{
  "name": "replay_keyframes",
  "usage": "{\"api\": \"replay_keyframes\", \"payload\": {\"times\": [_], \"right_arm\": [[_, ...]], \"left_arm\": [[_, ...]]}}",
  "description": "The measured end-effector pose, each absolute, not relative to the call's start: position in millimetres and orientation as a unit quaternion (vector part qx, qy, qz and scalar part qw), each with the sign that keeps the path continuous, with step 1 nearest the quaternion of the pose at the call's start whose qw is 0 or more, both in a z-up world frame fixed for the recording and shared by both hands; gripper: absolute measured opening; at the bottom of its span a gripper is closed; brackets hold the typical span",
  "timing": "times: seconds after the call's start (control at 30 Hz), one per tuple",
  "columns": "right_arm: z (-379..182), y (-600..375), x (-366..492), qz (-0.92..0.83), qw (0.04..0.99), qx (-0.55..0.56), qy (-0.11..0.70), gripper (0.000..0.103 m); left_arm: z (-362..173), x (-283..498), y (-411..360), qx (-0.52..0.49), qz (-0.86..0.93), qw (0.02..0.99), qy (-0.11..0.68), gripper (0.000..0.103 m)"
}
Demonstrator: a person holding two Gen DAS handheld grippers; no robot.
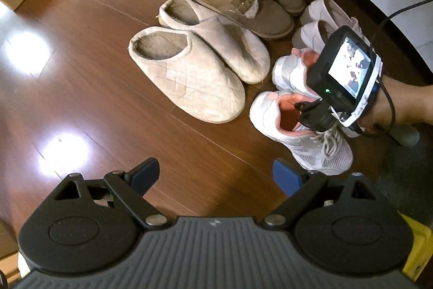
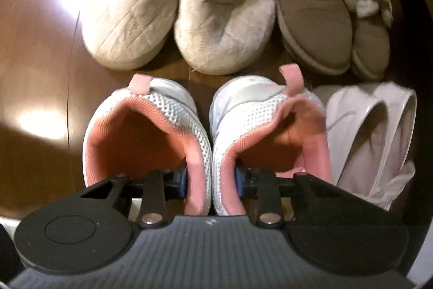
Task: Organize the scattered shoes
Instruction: 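Grasp both pink-lined white mesh sneakers at their heels with the right gripper, then lift the sneakers and carry them into the open cabinet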
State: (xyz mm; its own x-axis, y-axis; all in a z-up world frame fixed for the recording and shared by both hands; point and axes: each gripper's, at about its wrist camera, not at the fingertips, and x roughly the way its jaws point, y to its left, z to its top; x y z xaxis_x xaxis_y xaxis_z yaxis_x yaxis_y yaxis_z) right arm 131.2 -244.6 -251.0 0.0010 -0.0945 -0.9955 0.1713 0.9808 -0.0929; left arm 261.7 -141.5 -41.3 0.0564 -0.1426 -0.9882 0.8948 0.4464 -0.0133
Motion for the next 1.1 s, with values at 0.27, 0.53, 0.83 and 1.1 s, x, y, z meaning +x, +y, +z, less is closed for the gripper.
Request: {"api": "replay_keyframes", "payload": {"times": [0.27, 0.53, 0.83, 1.1], "right_arm": [[-149.5, -282.1, 110.2, -0.204, 0.733, 0.218, 0.611, 0.021], [30.3, -357.7, 137.9, -0.373, 0.739, 0.396, 0.398, 0.021], [106.5, -489.0, 189.6, -0.506, 0.698, 0.432, 0.265, 0.021], [102.5, -573.7, 229.6, -0.567, 0.653, 0.429, 0.259, 0.022]], "left_arm": [[8.5, 256.6, -150.0, 0.378, -0.424, 0.638, 0.520, 0.093], [74.3, 267.4, -182.4, 0.408, -0.460, 0.666, 0.422, 0.093], [49.6, 305.8, -294.8, 0.389, -0.559, 0.667, 0.301, 0.093], [1.4, 354.9, -428.0, 0.350, -0.646, 0.625, 0.265, 0.093]]}}
